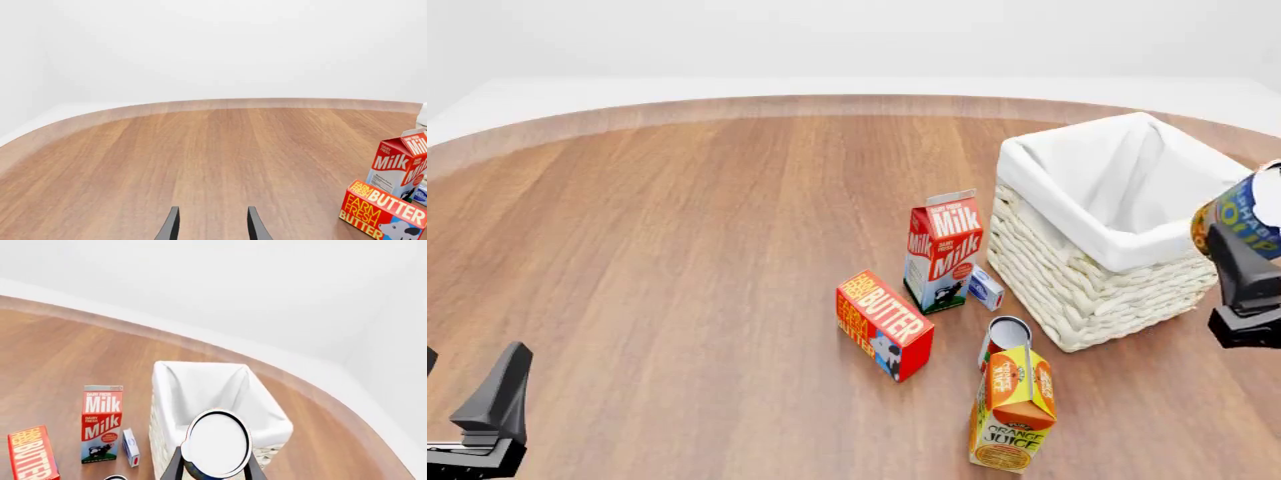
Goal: Pick up the alphabet soup, and put it in the basket.
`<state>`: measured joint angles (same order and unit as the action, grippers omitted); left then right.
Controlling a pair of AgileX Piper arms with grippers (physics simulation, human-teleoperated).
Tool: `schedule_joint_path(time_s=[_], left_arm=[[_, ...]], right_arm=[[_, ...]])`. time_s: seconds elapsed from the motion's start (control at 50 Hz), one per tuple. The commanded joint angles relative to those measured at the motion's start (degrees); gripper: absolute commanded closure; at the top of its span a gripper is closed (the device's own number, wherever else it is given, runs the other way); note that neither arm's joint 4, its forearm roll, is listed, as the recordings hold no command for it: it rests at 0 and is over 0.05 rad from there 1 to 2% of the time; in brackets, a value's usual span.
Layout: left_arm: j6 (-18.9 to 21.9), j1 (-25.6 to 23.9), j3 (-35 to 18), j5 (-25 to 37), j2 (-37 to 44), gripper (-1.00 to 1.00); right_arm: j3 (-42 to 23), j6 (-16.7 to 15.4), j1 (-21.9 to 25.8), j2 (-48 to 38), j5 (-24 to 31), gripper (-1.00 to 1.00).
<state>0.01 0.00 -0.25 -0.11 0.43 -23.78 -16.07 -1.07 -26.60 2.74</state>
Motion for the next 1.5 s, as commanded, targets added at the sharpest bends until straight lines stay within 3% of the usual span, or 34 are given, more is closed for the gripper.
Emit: schedule_joint_path(time_s=[0.02,0.56,1.0,1.5], left_arm=[[0.01,0.00,0.00,0.00,0.01,-1.00],[0.00,0.00,0.00,0.00,0.00,-1.00],[-0.01,0.00,0.00,0.00,0.00,-1.00],[-0.01,0.00,0.00,0.00,-0.01,-1.00]], right_arm=[[-6.17,-0.16,1.06,-1.14,1.97,1.00],[-20.65,-5.33,6.17,-12.33,6.27,1.00],[-26.39,-6.69,5.47,-20.90,6.59,1.00],[-30.12,-5.84,3.46,-27.89,9.91,1.00]])
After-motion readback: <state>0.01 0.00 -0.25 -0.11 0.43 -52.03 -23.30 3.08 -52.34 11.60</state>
